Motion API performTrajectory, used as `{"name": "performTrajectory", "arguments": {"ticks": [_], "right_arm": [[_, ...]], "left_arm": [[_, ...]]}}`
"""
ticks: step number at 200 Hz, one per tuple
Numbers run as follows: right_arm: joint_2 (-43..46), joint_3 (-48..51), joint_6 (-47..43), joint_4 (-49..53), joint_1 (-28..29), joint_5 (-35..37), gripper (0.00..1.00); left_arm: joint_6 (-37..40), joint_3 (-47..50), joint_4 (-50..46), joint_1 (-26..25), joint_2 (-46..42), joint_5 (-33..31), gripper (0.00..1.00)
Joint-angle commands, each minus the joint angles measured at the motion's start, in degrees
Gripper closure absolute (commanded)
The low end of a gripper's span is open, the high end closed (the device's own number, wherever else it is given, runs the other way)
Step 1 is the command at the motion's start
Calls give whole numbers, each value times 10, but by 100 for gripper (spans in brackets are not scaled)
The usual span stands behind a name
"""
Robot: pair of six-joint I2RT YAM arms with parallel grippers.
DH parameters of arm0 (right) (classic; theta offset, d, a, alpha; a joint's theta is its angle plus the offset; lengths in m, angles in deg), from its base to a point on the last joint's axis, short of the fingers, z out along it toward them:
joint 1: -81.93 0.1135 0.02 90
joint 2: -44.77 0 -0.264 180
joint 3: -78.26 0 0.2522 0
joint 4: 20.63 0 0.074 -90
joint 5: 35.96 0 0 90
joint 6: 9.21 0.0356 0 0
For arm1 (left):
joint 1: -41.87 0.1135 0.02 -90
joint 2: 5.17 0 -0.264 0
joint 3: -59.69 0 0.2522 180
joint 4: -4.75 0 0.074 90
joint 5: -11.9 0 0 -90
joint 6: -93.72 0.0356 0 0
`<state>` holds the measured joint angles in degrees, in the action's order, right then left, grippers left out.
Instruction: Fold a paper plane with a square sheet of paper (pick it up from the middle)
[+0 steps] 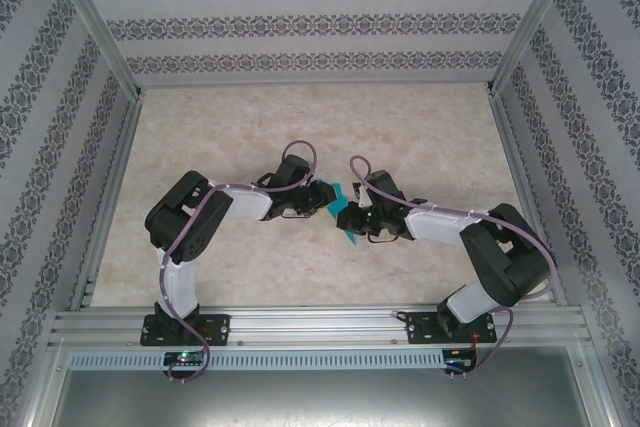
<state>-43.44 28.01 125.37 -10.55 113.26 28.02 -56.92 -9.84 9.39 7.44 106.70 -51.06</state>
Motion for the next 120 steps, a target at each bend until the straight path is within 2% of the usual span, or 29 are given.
{"name": "performTrajectory", "arguments": {"ticks": [1, 35, 103, 120], "right_arm": [[-11, 7, -9, -2, -9, -10, 91], [-41, 31, 0, -12, -21, -21, 91], [-42, 70, 23, -48, -27, -37, 91], [-39, 76, 30, -67, -30, -59, 89]], "left_arm": [[14, -5, -25, -5, 28, 0, 67], [13, -5, -24, -4, 30, 1, 68], [11, -4, -27, 0, 32, 0, 68], [11, -5, -31, 1, 34, -1, 68]]}}
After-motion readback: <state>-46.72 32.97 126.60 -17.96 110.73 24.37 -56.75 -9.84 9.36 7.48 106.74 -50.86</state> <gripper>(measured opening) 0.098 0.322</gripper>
